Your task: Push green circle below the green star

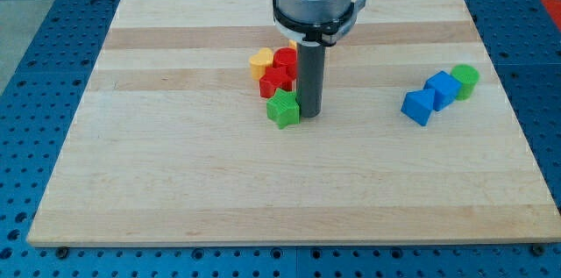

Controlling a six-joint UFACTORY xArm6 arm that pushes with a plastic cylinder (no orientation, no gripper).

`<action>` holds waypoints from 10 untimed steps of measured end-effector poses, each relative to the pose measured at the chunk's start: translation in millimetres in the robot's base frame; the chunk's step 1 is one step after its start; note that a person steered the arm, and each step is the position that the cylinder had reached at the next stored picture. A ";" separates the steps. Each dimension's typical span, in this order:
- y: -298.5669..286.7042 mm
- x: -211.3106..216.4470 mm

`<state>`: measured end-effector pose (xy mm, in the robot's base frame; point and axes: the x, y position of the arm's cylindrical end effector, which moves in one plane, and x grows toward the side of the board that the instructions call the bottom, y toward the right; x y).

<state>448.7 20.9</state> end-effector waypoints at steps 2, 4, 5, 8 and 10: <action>80.3 -36.4; 141.5 -117.4; 188.6 -111.9; 250.2 -88.2; 250.2 -19.3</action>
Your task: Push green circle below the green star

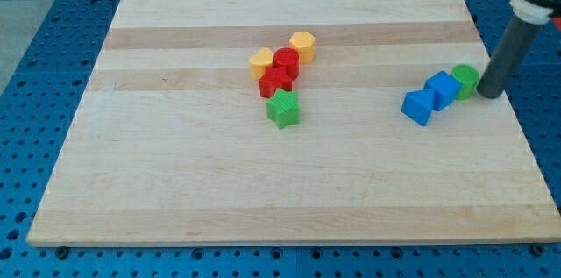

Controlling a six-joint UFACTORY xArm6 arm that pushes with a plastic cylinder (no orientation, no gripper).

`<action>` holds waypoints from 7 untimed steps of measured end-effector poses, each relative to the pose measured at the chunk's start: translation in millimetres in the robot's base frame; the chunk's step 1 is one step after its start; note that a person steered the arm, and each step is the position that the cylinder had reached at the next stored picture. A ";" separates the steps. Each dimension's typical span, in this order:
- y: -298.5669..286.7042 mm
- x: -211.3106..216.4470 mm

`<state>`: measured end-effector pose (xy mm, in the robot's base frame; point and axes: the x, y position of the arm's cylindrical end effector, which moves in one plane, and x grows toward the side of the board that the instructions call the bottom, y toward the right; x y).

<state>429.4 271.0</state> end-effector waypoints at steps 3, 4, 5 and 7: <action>1.6 -96.8; -21.3 -92.0; -21.4 -88.6; -19.8 -52.5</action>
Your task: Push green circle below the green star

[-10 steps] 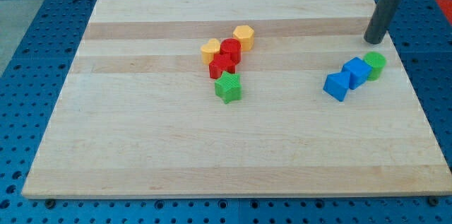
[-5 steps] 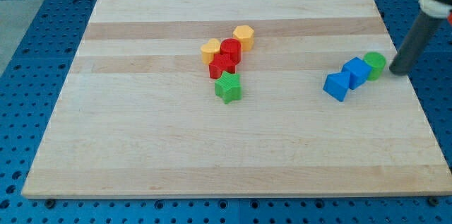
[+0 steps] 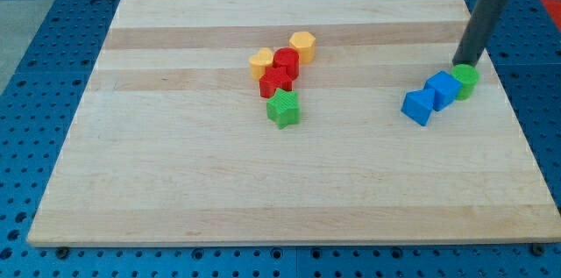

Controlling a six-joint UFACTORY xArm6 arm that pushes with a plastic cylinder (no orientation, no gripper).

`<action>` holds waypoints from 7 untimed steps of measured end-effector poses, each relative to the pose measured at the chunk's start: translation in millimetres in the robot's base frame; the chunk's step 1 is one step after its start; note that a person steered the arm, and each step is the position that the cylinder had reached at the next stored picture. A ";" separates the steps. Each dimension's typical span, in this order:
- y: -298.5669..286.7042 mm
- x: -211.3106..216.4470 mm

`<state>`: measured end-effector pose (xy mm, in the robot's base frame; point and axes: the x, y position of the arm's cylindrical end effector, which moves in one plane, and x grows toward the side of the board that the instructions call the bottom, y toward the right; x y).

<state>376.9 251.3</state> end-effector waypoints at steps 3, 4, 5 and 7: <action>0.0 106.4; -1.6 140.5; -1.3 157.1; 10.6 92.5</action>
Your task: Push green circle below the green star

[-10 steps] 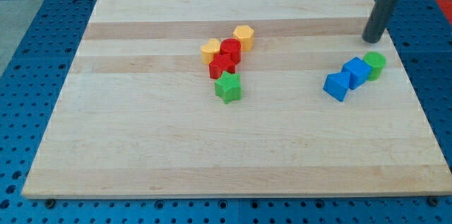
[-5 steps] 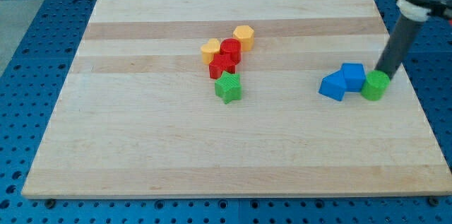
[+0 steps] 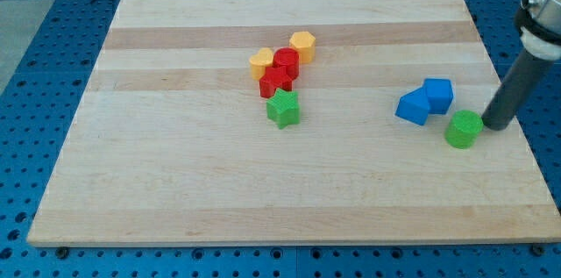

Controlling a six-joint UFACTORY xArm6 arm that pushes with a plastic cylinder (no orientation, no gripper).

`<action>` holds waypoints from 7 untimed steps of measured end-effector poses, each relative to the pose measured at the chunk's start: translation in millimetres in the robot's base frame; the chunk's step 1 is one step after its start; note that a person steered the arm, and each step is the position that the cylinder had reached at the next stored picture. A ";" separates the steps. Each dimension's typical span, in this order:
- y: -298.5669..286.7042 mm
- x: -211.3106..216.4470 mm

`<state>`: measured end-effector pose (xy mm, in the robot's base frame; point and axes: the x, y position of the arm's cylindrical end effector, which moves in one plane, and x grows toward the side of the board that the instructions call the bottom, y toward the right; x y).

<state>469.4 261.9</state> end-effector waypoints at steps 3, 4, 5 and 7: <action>-46.5 22.8; -94.2 22.4; -140.8 22.4; -210.8 22.4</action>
